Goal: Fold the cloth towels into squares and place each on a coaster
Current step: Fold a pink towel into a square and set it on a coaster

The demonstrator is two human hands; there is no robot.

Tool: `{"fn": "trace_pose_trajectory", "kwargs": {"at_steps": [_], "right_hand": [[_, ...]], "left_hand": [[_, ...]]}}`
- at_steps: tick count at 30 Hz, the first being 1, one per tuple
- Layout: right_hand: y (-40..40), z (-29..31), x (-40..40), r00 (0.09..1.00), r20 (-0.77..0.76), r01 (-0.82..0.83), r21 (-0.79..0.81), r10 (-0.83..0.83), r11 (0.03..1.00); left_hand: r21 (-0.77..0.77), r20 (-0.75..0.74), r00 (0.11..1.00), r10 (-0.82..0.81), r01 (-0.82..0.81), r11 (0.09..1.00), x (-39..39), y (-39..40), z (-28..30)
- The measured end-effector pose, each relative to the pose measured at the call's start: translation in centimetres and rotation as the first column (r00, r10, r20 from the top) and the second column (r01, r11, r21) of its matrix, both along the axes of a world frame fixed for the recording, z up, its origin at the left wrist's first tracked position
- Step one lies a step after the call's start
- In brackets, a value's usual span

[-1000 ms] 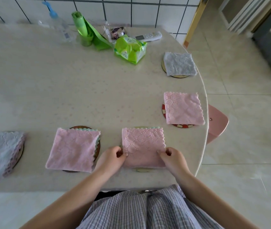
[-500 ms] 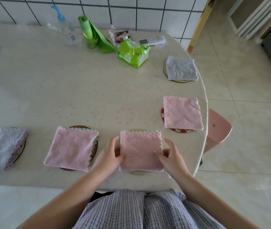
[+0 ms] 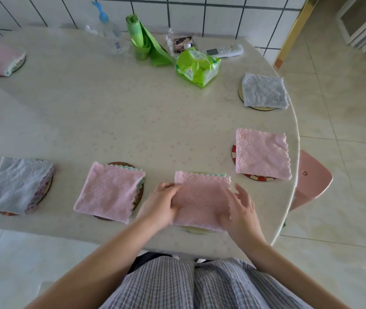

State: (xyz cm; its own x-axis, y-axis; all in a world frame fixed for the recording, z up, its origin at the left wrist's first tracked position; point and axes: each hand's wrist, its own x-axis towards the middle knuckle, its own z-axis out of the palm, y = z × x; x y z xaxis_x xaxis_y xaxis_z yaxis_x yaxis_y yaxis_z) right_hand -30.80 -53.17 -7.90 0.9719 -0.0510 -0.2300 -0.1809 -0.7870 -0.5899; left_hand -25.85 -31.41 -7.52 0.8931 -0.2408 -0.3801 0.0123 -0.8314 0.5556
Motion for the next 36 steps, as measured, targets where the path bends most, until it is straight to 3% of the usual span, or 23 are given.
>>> {"fn": "trace_pose_trajectory", "kwargs": {"at_steps": [2,7,12,17,22,27,29,36], "right_hand": [[0.7,0.5,-0.1,0.994,0.105,0.033,0.062,-0.039,0.998],[5.7,2.8,0.9,0.963,0.267,-0.091,0.241,0.024,0.966],[13.5,2.7,2.7,0.968,0.215,-0.190,0.283,0.131,0.940],[20.0,0.0,3.4,0.977,-0.092,0.212,0.341,-0.192,0.916],[23.2,-0.7,3.3,0.903,-0.182,0.430,0.334,-0.390,0.839],[23.9,0.3,3.5,0.853,-0.177,0.522,0.290,-0.491,0.802],[24.0,0.3,3.7,0.856,-0.186,0.515,0.217,-0.483,0.829],[24.8,-0.3,5.6,0.839,-0.269,0.498,0.031,-0.473,0.867]], "left_hand": [[-0.076,0.017,0.993,0.115,-0.114,0.991,-0.3,1.5,0.3],[-0.244,0.041,0.937,0.346,-0.326,0.913,-0.1,7.9,2.0],[-0.223,0.049,0.899,0.435,-0.415,0.882,1.2,17.2,2.3],[-0.174,-0.056,0.955,0.290,-0.296,0.939,3.4,23.2,1.3],[-0.167,-0.211,0.960,0.183,-0.220,0.961,4.2,25.6,-1.2],[-0.110,-0.195,0.978,0.073,-0.096,0.989,5.9,25.4,-1.6],[-0.072,-0.199,0.979,0.044,-0.060,0.996,6.8,25.2,-1.5],[-0.088,-0.298,0.954,0.036,-0.066,0.994,8.6,24.9,-1.9]]}}
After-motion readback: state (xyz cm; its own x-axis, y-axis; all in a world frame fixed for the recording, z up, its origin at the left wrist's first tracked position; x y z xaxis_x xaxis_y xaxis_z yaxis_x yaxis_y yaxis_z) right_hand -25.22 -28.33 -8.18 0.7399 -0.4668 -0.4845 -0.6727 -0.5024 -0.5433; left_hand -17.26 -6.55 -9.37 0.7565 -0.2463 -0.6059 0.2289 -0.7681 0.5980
